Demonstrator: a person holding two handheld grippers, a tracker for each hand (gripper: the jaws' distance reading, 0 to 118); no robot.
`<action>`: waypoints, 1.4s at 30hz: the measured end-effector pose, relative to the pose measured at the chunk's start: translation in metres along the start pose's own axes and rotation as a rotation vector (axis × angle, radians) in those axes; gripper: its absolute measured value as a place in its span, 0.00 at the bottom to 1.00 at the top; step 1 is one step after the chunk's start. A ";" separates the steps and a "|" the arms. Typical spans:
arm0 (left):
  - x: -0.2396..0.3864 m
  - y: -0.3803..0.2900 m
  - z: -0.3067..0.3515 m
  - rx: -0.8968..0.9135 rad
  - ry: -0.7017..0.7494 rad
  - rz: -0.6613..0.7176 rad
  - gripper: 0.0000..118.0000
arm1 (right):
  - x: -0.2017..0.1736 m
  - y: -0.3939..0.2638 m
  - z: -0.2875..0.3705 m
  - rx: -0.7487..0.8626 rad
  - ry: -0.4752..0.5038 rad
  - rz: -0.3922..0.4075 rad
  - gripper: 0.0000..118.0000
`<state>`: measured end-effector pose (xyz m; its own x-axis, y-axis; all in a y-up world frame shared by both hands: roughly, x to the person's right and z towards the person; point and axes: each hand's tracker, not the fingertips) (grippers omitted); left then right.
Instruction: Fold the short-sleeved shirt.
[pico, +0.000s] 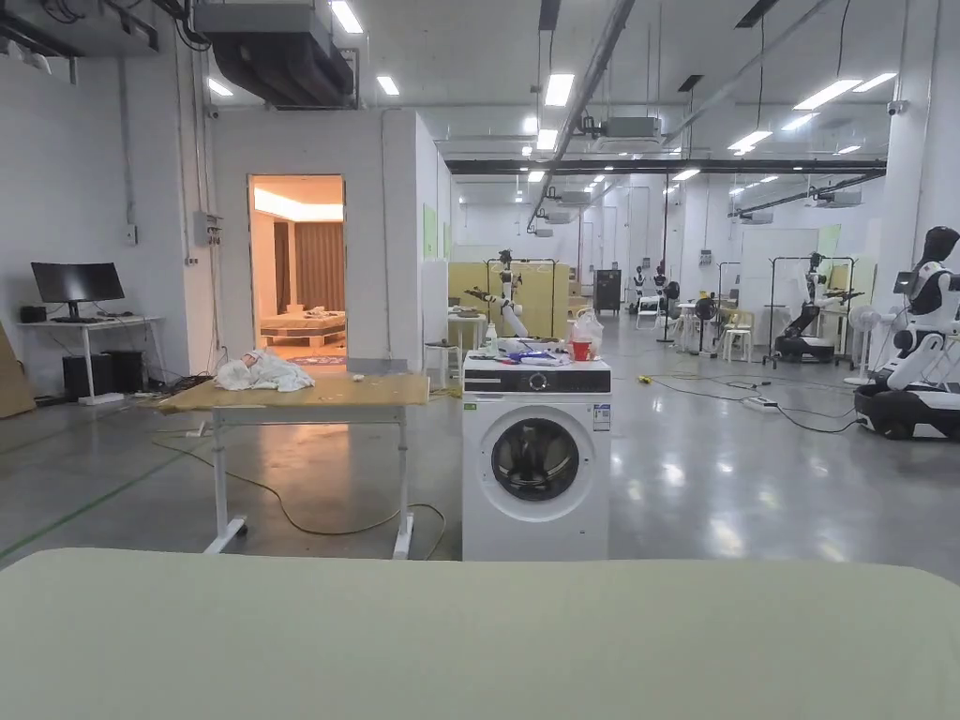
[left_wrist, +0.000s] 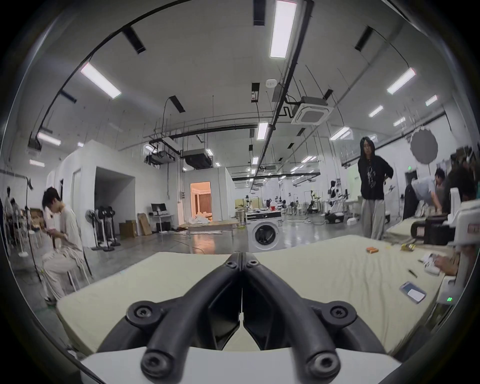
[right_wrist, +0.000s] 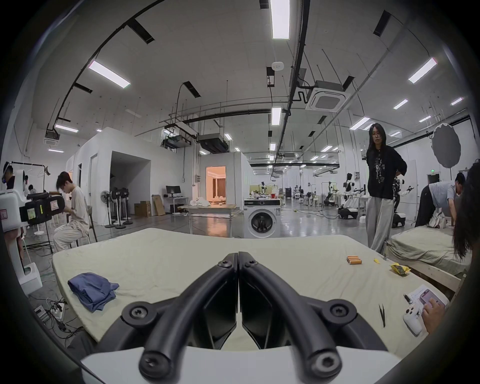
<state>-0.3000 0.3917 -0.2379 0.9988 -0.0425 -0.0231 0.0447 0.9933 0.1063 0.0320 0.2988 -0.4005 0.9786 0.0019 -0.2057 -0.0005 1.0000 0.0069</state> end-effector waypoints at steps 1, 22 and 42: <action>-0.001 0.000 -0.001 0.000 0.004 0.001 0.00 | 0.000 0.000 0.000 0.001 0.002 -0.005 0.00; 0.005 0.003 0.005 0.038 -0.023 -0.008 0.98 | 0.007 -0.001 -0.001 0.024 0.008 -0.073 0.99; 0.012 0.008 -0.006 0.013 -0.026 -0.031 1.00 | 0.015 -0.001 0.000 0.019 0.012 -0.110 1.00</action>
<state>-0.2881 0.3998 -0.2429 0.9971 -0.0763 -0.0005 0.0759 0.9900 0.1187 0.0467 0.2982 -0.4039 0.9700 -0.1074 -0.2182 0.1106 0.9939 0.0023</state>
